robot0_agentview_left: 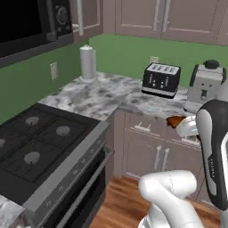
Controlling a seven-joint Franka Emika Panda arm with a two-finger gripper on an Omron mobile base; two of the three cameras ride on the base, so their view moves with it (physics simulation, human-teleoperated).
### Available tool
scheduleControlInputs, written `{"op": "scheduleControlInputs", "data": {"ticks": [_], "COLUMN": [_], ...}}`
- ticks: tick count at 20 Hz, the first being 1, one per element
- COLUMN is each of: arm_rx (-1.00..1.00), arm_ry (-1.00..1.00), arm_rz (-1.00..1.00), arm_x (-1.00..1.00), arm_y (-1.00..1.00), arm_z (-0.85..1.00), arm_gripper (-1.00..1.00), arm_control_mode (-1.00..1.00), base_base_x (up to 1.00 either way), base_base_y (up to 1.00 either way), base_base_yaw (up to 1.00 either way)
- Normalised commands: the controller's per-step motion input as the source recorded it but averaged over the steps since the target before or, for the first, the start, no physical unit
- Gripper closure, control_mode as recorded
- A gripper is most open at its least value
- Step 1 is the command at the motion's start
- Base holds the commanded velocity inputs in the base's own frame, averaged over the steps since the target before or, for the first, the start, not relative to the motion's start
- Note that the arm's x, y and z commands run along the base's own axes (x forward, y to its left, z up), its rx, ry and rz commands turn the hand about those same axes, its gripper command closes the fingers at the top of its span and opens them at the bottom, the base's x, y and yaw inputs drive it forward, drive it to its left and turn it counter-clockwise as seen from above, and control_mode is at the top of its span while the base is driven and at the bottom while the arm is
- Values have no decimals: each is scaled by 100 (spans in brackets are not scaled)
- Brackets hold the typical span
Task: Take the chicken drumstick from the fridge and place it on the digital scale on the counter by the fridge. Wait a few seconds for a reading, then move it to the plate on the dining counter.
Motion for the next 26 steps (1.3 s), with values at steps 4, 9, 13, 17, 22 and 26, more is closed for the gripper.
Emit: {"op": "scheduleControlInputs", "data": {"ticks": [4, 9, 13, 17, 22, 26], "arm_rx": [0, 0, 0, 0, 0, 0], "arm_ry": [0, 0, 0, 0, 0, 0], "arm_rz": [0, 0, 0, 0, 0, 0], "arm_x": [0, 0, 0, 0, 0, 0], "arm_y": [0, 0, 0, 0, 0, 0], "arm_z": [0, 0, 0, 0, 0, 0], "arm_gripper": [100, 100, 100, 100, 100, 100], "arm_control_mode": [100, 100, 100, 100, 100, 100], "base_base_x": [0, 0, 0, 2, 4, 19], "base_base_y": [-4, -3, -1, -2, 0, 0], "base_base_yaw": [-87, -86, -84, -81, -81, -80]}}
